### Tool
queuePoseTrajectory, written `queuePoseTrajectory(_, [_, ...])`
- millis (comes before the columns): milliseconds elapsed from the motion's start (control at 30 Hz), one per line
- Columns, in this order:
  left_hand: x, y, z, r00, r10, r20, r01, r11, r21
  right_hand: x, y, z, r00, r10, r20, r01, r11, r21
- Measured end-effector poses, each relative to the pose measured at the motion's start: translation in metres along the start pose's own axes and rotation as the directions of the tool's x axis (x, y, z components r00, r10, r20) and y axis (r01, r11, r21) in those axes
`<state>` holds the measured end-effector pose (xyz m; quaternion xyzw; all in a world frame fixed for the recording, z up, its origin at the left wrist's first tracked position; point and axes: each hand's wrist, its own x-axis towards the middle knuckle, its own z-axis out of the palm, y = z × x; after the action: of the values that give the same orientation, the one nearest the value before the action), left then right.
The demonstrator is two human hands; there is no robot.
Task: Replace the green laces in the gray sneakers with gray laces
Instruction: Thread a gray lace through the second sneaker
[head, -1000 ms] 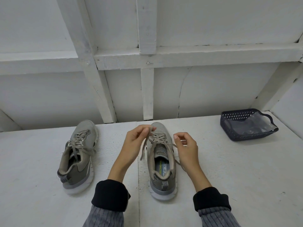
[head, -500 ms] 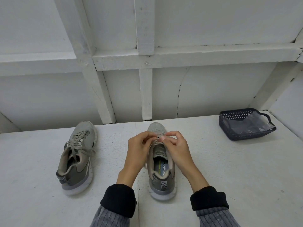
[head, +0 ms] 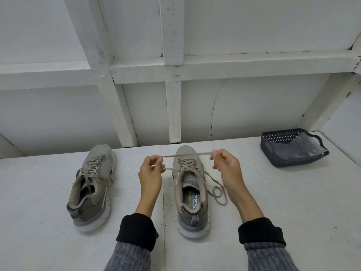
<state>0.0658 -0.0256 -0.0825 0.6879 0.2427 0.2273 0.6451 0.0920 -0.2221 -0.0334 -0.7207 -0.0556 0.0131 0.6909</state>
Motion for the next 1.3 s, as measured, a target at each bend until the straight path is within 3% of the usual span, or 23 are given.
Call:
queuePoseTrajectory(133, [0.001,-0.012,0.002,0.989,-0.150,0.015,0.151,0.985,-0.083,0.004,0.004,-0.002,0.988,0.039,-0.150,-0.021,0.993,0.118])
queuePoseTrajectory(233, [-0.002,-0.017,0.003,0.980,-0.196,0.020,0.197,0.980,-0.024,0.003,0.009,-0.001,0.987,0.063,-0.150,-0.050,0.995,0.090])
queuePoseTrajectory(300, [-0.006,-0.015,0.004,0.996,-0.081,0.025,0.076,0.986,0.150,0.000,0.012,0.003,0.994,0.063,-0.092,-0.059,0.998,0.038])
queuePoseTrajectory(367, [-0.012,-0.006,0.004,0.984,0.158,0.084,-0.175,0.945,0.277,-0.003,0.011,0.006,0.999,0.035,-0.023,-0.036,0.999,-0.030])
queuePoseTrajectory(433, [-0.017,0.008,0.005,0.907,0.357,0.222,-0.411,0.866,0.285,-0.004,0.010,0.009,0.999,0.020,0.051,-0.016,0.996,-0.089])
queuePoseTrajectory(533, [-0.021,0.026,0.011,0.791,0.393,0.469,-0.532,0.820,0.211,-0.006,0.006,0.015,0.988,0.013,0.151,0.009,0.990,-0.141])
queuePoseTrajectory(633, [-0.022,0.034,0.018,0.739,0.336,0.583,-0.531,0.824,0.198,-0.007,0.005,0.018,0.985,0.013,0.170,0.007,0.993,-0.118])
queuePoseTrajectory(767, [-0.023,0.030,0.015,0.815,0.251,0.523,-0.411,0.886,0.215,-0.006,0.011,0.014,0.997,-0.019,0.075,0.033,0.981,-0.191])
queuePoseTrajectory(933, [-0.015,0.020,0.005,0.881,0.265,0.393,-0.425,0.807,0.410,-0.006,0.015,0.007,0.998,-0.036,-0.042,0.029,0.988,-0.150])
queuePoseTrajectory(1100, [-0.016,0.021,-0.002,0.884,0.241,0.401,-0.443,0.707,0.551,-0.006,0.014,0.010,0.996,-0.047,-0.075,0.039,0.995,-0.096])
queuePoseTrajectory(1300, [-0.026,0.033,0.012,0.792,0.231,0.565,-0.464,0.829,0.313,-0.007,0.014,0.017,0.997,-0.078,-0.023,0.075,0.993,-0.095])
